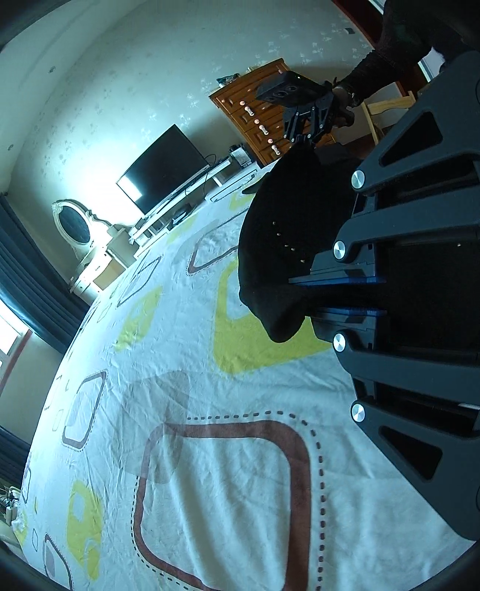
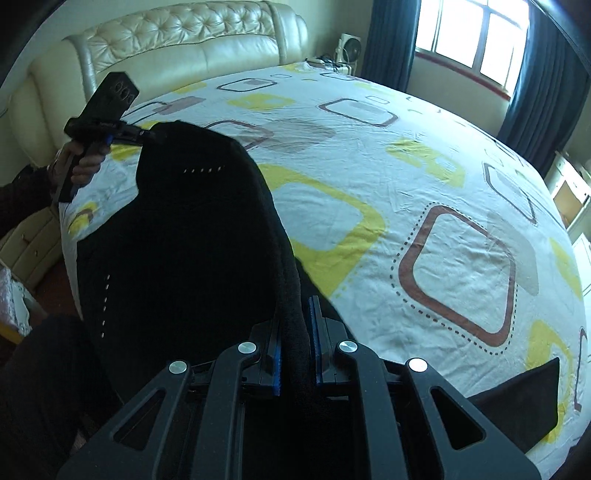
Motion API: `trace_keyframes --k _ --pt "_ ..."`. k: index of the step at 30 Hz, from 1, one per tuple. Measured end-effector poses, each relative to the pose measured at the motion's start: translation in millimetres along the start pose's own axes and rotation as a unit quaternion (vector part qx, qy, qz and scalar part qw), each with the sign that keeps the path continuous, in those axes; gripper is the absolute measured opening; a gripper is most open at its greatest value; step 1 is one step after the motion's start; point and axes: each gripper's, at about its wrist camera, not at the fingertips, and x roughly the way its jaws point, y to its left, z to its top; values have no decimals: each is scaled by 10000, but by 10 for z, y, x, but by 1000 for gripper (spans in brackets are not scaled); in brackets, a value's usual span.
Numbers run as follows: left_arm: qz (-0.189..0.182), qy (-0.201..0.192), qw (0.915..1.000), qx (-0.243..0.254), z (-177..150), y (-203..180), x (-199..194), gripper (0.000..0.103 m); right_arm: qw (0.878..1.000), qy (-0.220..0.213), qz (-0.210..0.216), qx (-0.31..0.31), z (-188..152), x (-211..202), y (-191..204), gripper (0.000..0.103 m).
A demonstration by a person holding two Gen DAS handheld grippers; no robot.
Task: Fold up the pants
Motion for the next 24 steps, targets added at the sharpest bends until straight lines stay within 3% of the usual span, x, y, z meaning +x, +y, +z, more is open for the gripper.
trace_keyframes --k 6,10,13,15,18,22,24 --pt "-43 -87 9999 -28 -469 -142 -328 10 9990 110 -211 -386 -681 -37 481 13" --pt "28 53 9995 -315 -929 -104 -460 29 9982 417 -136 -407 -1027 106 672 18" --pt "317 391 9964 -682 -1310 -19 -448 40 9984 364 -190 -386 -1191 106 751 33" --pt "484 524 9922 -1020 -1556 50 -470 48 9989 396 -11 -240 -1191 73 735 55" --pt "405 388 9875 -1474 -1815 100 -610 48 9988 401 -129 -262 -1207 1 727 69" --pt "293 143 9869 -1580 -1899 -122 -722 51 9974 298 323 574 -1255 -70 553 70" --pt "363 42 9870 -1564 -1854 -276 -675 64 9883 158 747 1321 -1274 -92 370 70"
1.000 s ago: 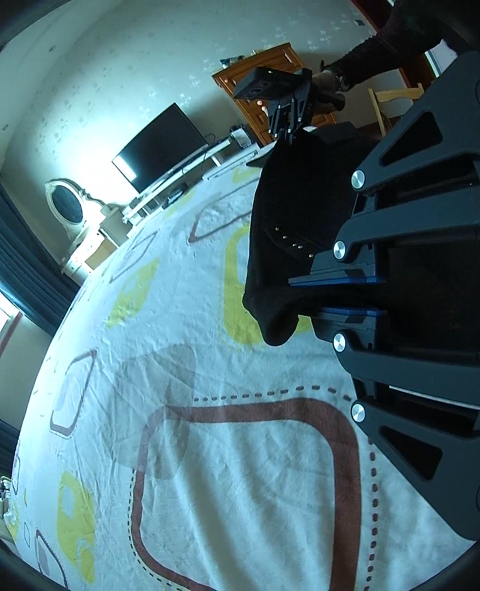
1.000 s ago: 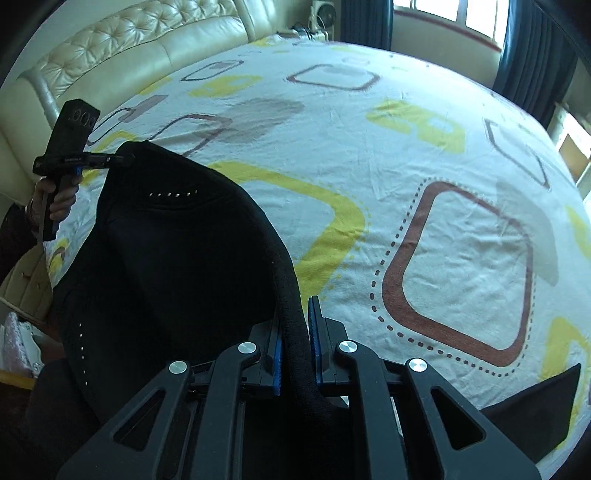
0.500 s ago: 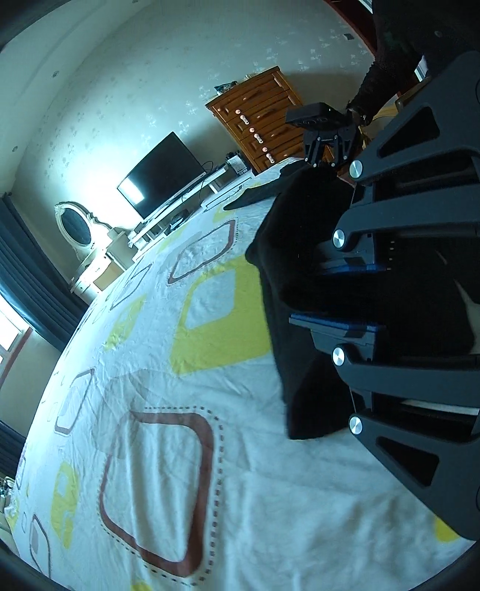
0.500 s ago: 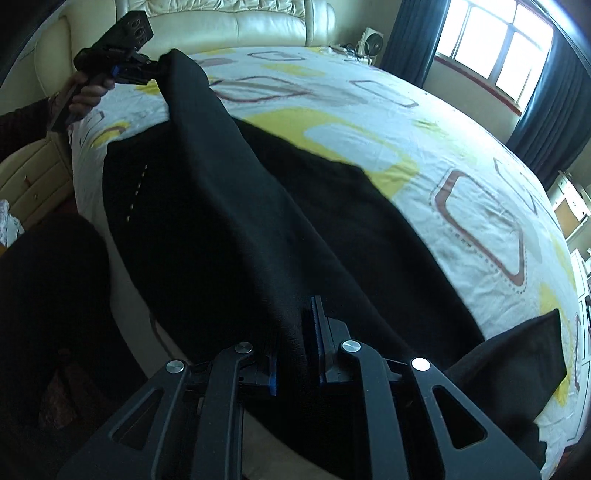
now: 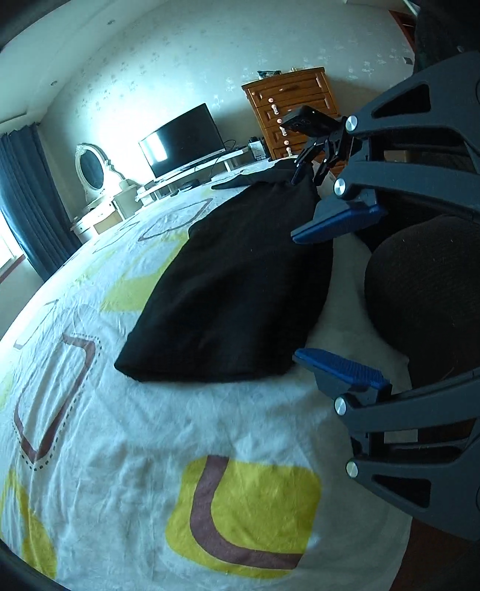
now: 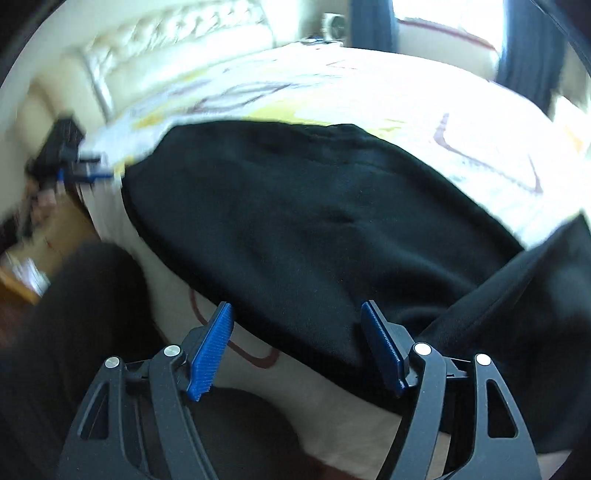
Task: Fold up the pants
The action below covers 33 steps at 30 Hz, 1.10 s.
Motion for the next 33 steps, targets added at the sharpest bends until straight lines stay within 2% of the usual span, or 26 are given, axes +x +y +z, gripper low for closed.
trace_keyframes --k 2,4,7,10,12,17,19,21,23,24,25,26,28,33 --pt "5 -80 9999 -137 18 -111 98 64 9939 -109 554 945 19 -42 -235 70" --pt "99 -116 9992 -356 58 -173 220 64 9769 -282 1050 1839 -1 -99 -450 70" --pt "379 -58 9960 -812 75 -153 405 64 9486 -480 1527 2731 -102 -188 -632 70" --pt "471 -234 9893 -1361 10 -79 422 64 9209 -553 1869 3375 -226 -245 -712 70" --pt "561 -355 9869 -1470 -14 -85 402 64 9067 -521 2033 3658 -278 -229 -722 70" --pt "1072 -431 9785 -1710 14 -125 465 64 8830 -393 2250 4102 -311 -94 -668 70" --pt "1307 -512 9721 -1879 17 -146 506 64 8791 -305 2142 4248 -344 -57 -655 70" --pt "1529 -625 9661 -1985 17 -190 533 63 8805 -275 1964 4306 -353 -56 -602 70" --pt "1752 -705 9611 -2014 24 -232 547 50 8837 -310 1836 4295 -329 -107 -573 70" --pt "1863 -724 9588 -2016 18 -238 550 34 8852 -317 1776 4289 -308 -128 -577 70" --pt "1953 -741 9561 -2053 3 -223 552 28 8845 -334 1709 4329 -319 -145 -565 70" --pt "1986 -785 9536 -2121 -21 -191 546 21 8825 -358 1687 4376 -333 -160 -557 70" --pt "1934 -858 9509 -2258 -66 -123 525 15 8815 -378 1633 4414 -368 -204 -545 70" --pt "1910 -916 9513 -2239 -101 -137 476 9 8684 -373 1657 4659 -423 -176 -476 70"
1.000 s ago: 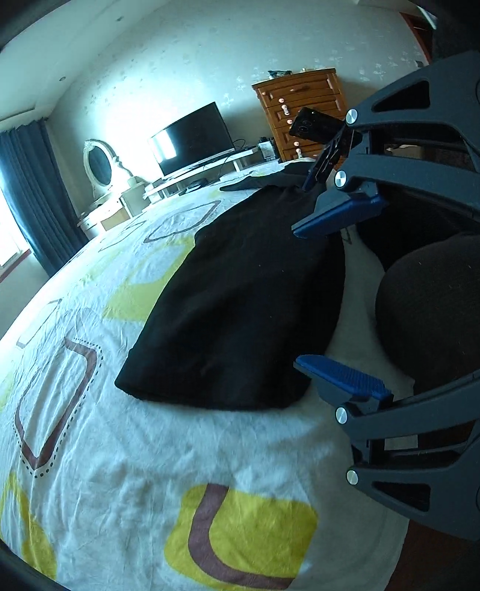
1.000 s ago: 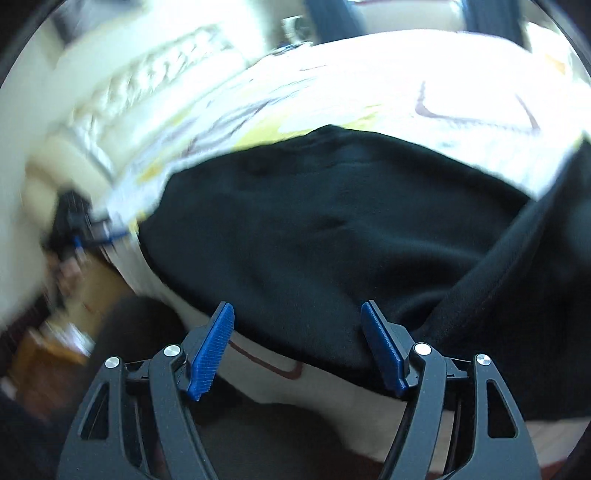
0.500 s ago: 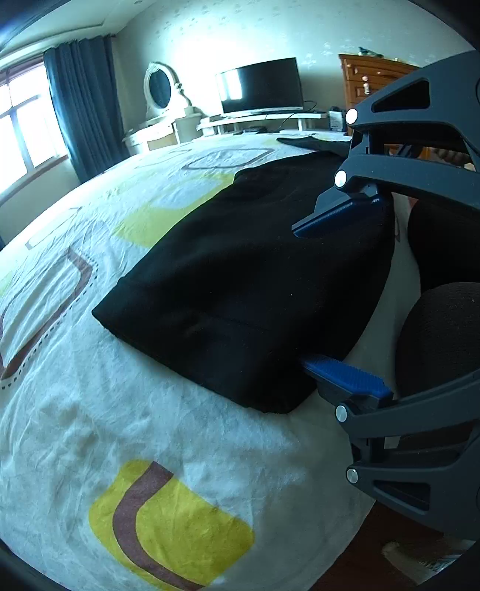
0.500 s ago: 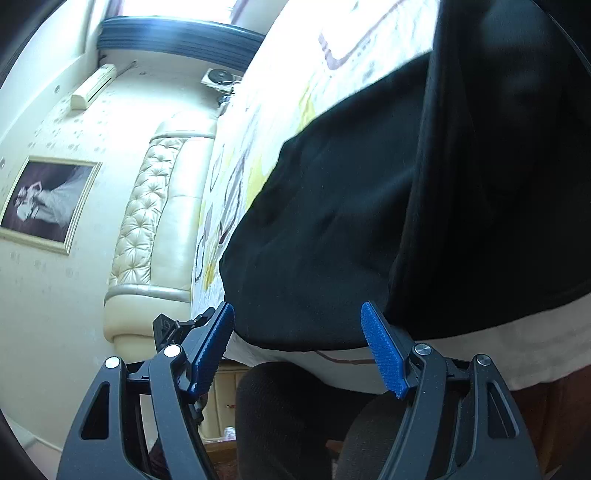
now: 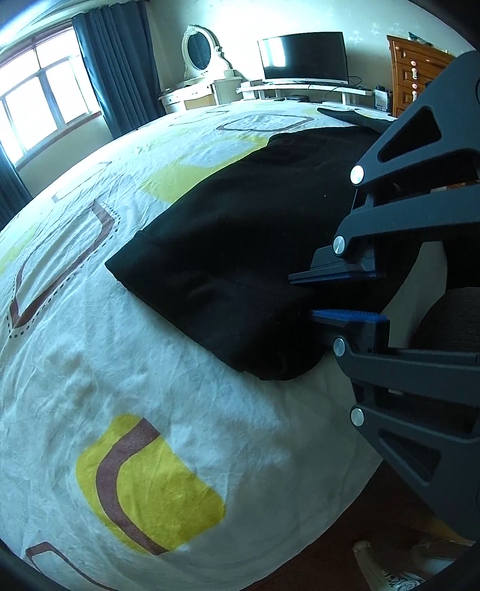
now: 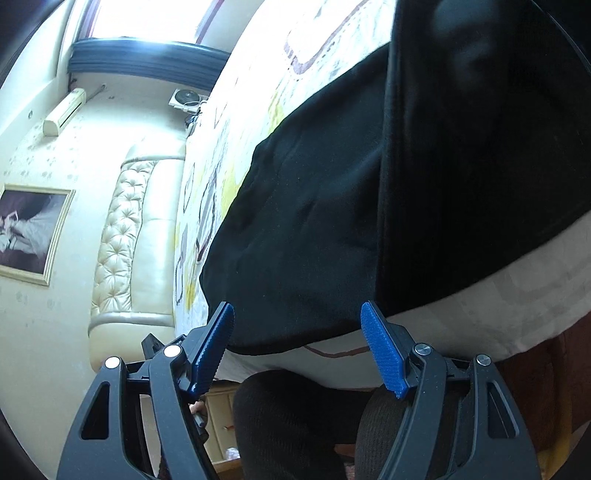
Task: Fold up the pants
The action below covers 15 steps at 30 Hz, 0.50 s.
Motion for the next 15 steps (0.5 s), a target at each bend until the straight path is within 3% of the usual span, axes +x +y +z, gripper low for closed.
trace_keyframes --k 12,15 --pt "-82 14 10000 -53 -43 2 -24 7 9999 127 9 59 64 24 -39 70" --pt "-71 -33 10000 -2 -63 -20 -27 11 9997 213 -28 149 38 26 -70 70"
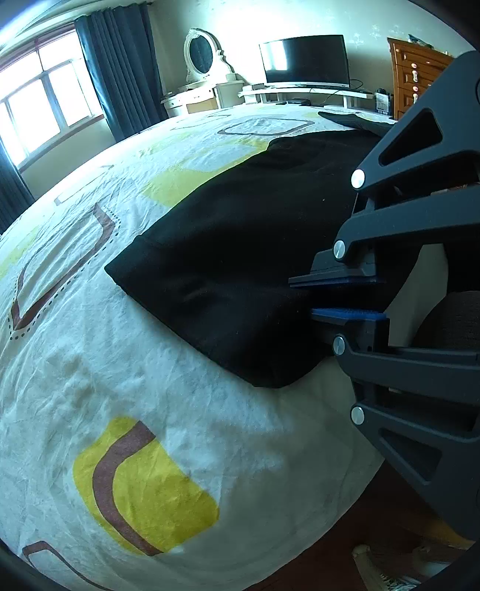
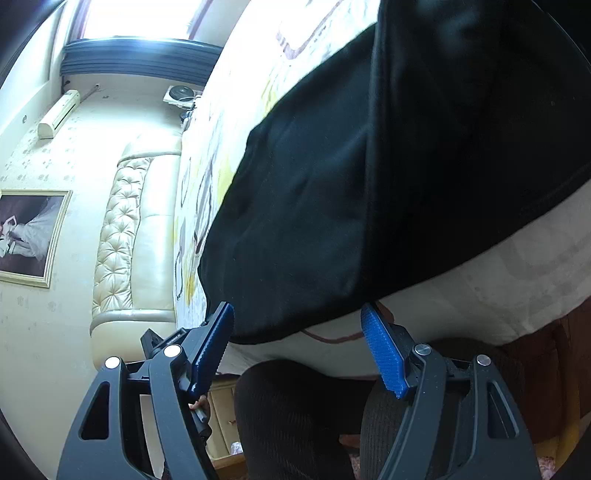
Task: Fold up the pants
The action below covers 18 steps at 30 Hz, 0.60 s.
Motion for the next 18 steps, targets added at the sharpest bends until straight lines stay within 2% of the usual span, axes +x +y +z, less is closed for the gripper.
trace_keyframes --k 1,5,6,8,11,13,18 --pt "2 10 10000 27 6 -13 22 16 10000 -15 -53 56 7 3 -31 70" --pt "24 31 9999 130 24 -54 75 18 9997 -237 -106 31 101 -23 -47 70" --pt "32 37 9998 169 33 -64 73 17 9996 -260 -131 -26 118 -28 -28 64" --pt "40 2 9997 228 38 -77 58 7 9996 -192 -158 -107 166 12 -15 45" --pt "13 -25 9998 176 43 -73 38 6 9995 -99 -315 -14 217 103 -120 19" --pt "10 -49 9999 133 27 -69 -17 6 9996 -100 -238 89 210 89 -142 17" --pt "-93 -122 9997 213 -17 -88 -202 6 9990 -144 -229 -369 166 -10 18 13"
